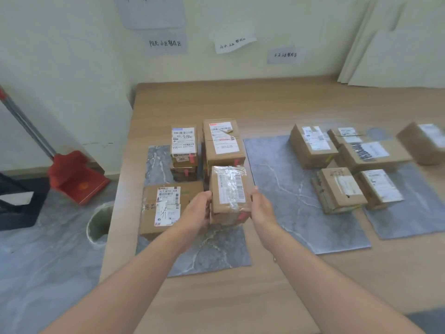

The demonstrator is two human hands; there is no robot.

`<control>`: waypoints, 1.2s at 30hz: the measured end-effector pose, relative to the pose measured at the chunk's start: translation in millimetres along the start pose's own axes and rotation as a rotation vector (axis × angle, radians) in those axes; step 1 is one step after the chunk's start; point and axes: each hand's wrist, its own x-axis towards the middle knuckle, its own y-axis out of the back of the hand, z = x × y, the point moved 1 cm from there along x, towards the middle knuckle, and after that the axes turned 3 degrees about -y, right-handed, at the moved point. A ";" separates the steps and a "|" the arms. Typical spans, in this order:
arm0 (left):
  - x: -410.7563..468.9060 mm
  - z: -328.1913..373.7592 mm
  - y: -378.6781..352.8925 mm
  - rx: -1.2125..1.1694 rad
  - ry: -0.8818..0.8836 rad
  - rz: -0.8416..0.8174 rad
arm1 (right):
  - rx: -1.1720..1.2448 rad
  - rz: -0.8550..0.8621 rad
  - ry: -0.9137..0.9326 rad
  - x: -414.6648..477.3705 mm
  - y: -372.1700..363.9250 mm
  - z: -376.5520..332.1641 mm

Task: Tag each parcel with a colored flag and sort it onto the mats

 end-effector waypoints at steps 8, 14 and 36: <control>-40.0 35.5 15.0 0.089 -0.101 -0.060 | -0.011 0.099 0.056 -35.4 8.1 -23.9; -110.5 74.1 8.9 0.043 -0.226 -0.087 | 0.073 0.099 0.175 -70.3 10.2 -51.8; -192.9 52.9 -229.7 0.137 -0.433 -0.256 | 0.268 0.248 0.387 -170.6 263.4 -36.5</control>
